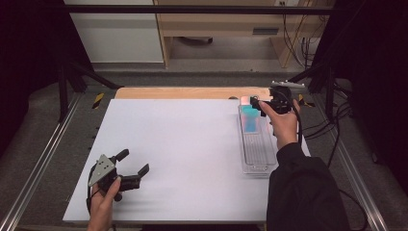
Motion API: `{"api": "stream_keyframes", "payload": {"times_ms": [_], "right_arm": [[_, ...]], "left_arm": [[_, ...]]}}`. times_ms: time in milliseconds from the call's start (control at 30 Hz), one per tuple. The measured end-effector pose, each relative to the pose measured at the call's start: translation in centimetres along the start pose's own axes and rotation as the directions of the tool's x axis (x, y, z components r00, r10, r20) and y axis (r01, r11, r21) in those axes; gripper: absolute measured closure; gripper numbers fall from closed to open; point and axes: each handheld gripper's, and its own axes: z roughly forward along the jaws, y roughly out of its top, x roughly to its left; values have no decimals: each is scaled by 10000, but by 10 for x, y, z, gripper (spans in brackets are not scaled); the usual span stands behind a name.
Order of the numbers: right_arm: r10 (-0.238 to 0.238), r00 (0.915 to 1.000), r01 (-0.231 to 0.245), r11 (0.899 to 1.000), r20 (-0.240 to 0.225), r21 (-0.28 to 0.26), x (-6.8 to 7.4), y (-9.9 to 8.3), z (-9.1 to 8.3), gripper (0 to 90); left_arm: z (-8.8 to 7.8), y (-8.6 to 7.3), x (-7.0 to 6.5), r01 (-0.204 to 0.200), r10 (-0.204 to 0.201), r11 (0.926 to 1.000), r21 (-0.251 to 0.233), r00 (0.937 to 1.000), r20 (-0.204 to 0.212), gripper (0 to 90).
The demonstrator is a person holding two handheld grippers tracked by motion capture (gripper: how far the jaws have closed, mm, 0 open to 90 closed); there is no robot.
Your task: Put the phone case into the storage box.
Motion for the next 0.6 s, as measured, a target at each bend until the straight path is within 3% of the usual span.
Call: {"api": "stream_keyframes", "payload": {"times_ms": [600], "right_arm": [[383, 9952, -476, 9936, -905, -1026, 5, 1, -28, 50]], "left_arm": [[-1, 0, 0, 44, -44, 10000, 11, 9999, -91, 21]]}}
